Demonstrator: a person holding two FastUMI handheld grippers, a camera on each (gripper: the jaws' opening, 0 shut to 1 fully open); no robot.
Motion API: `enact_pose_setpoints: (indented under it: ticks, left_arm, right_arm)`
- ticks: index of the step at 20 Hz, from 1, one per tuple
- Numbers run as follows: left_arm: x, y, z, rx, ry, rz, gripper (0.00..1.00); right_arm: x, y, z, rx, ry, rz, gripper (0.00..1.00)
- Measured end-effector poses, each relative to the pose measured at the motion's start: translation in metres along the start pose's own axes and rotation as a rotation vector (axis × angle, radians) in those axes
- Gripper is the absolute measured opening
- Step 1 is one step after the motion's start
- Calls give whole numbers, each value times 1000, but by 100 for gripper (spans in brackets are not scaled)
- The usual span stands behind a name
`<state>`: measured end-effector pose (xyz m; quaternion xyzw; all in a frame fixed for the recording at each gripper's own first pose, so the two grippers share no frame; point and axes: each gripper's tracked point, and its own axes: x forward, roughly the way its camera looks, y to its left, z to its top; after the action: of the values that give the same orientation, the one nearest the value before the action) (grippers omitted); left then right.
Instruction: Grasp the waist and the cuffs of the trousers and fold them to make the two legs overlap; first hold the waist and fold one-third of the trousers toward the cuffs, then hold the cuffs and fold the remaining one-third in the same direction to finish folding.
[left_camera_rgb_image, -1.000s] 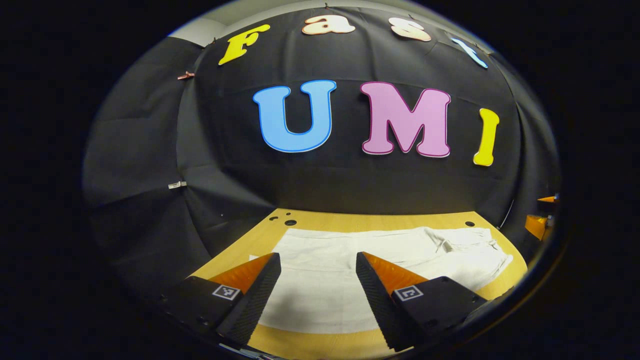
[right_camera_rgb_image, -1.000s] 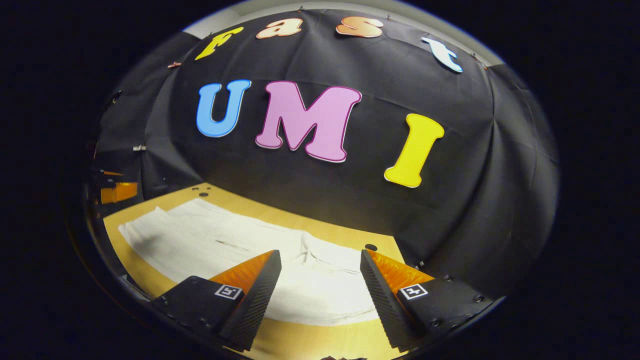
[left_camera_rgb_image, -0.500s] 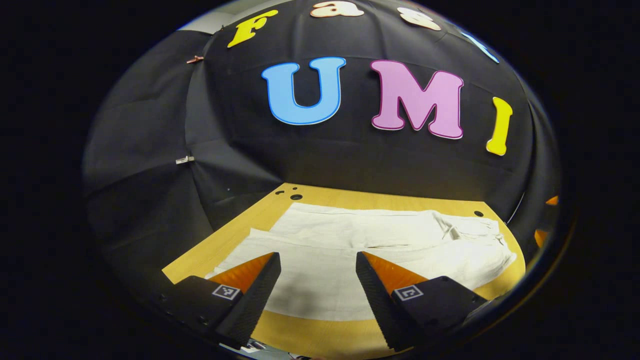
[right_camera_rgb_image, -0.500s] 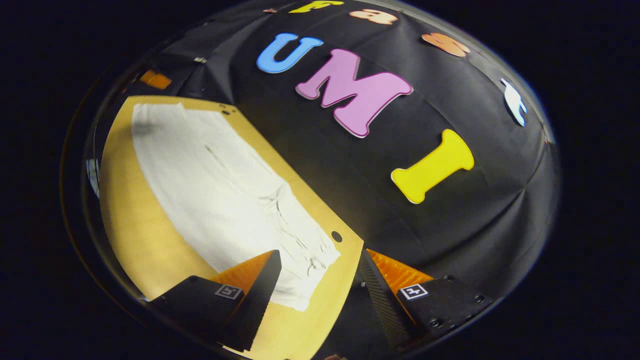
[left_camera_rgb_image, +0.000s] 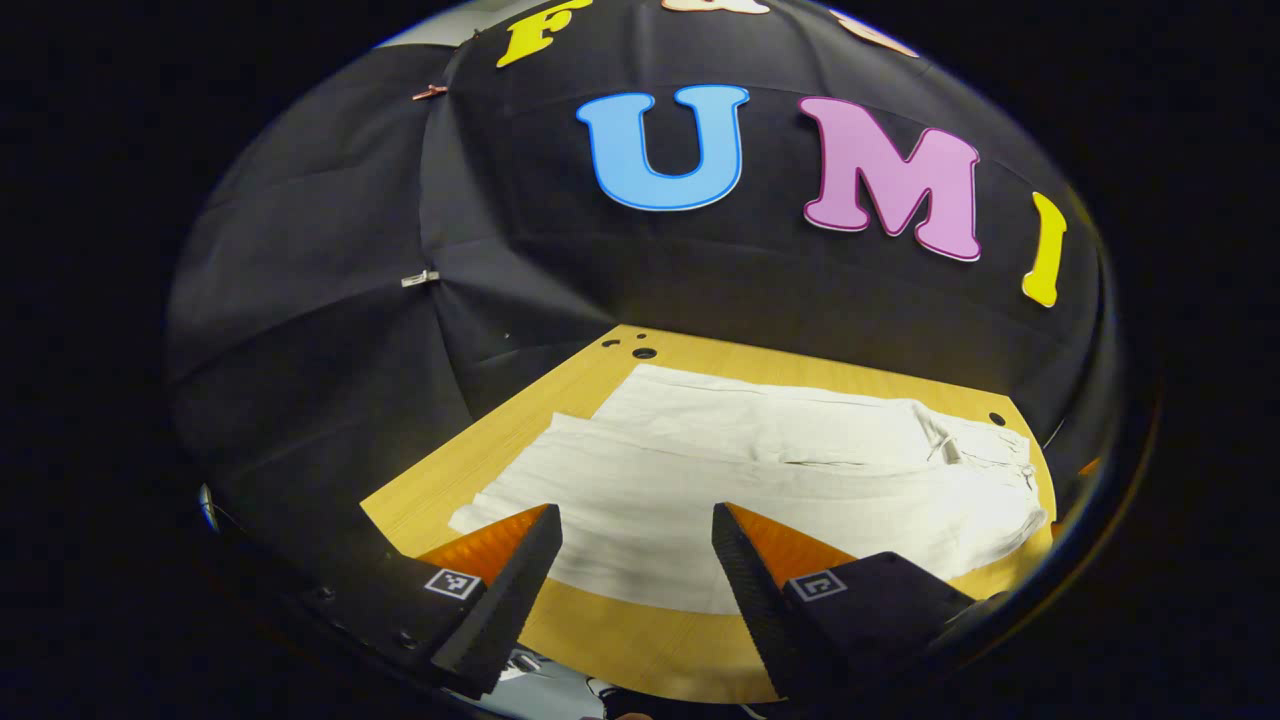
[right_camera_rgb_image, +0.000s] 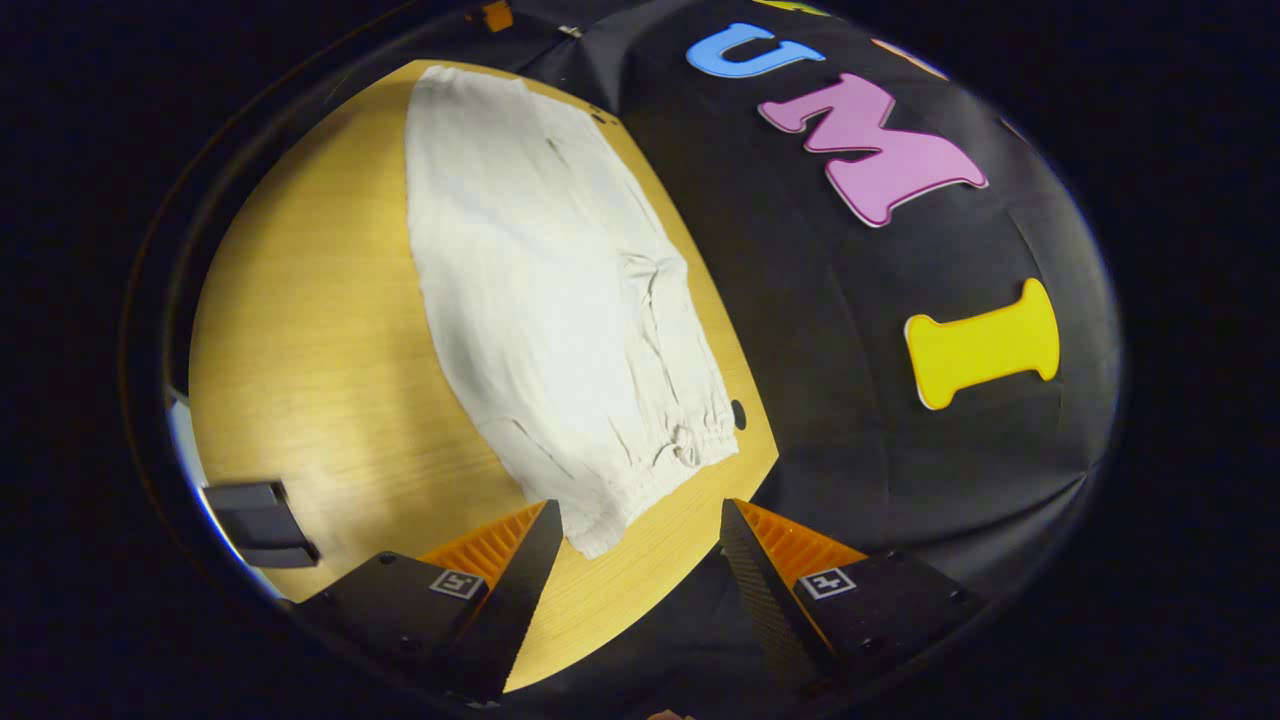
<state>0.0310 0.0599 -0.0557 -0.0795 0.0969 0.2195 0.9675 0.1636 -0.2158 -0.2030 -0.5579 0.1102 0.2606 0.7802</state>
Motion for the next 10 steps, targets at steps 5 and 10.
enact_pose_setpoints:
  ticks: [5,10]
  left_arm:
    - [3,12,-5,-43,44,27,96]
    - [11,18,-4,-38,65,33,96]
  right_arm:
    - [24,18,-23,-163,34,26,97]
    - [51,27,-23,-265,52,46,95]
